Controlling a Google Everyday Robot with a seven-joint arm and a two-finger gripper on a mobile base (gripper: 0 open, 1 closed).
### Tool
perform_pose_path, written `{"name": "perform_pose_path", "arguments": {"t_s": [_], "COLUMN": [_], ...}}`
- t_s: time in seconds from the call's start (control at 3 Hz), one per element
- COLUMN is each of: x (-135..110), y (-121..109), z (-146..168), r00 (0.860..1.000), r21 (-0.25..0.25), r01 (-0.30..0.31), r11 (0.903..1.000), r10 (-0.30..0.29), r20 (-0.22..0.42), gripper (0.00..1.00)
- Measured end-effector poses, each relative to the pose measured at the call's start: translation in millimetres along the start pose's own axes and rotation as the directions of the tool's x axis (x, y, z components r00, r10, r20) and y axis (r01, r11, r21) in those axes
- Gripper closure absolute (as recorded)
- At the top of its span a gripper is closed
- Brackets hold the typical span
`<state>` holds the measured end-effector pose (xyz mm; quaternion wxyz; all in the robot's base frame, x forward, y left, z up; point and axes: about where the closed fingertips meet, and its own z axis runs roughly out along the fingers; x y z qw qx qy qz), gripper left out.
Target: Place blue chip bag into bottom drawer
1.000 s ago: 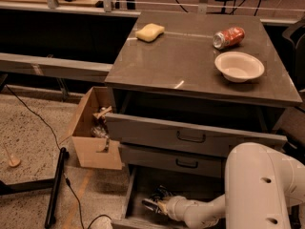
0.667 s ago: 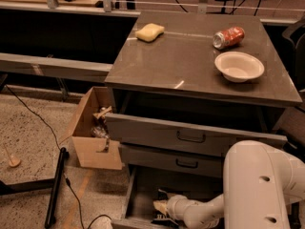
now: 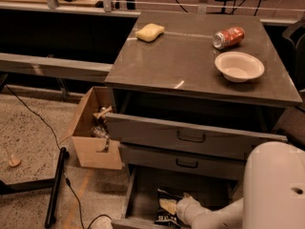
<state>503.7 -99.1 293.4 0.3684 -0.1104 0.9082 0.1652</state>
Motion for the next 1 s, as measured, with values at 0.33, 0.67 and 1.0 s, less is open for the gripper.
{"name": "perform_pose_path", "arguments": {"t_s": [0.33, 0.67, 1.0], "x": [1, -5, -8], "y": [-25, -54, -64], "z": [-62, -123, -133], "r00": [0.989, 0.972, 0.965], "r21": [0.128, 0.271, 0.307], "r01": [-0.13, -0.201, -0.217], "r11": [0.9832, 0.9412, 0.9265], "r10": [0.12, 0.157, 0.158], "r20": [0.083, 0.177, 0.207], "gripper": [0.55, 0.78, 0.77]}}
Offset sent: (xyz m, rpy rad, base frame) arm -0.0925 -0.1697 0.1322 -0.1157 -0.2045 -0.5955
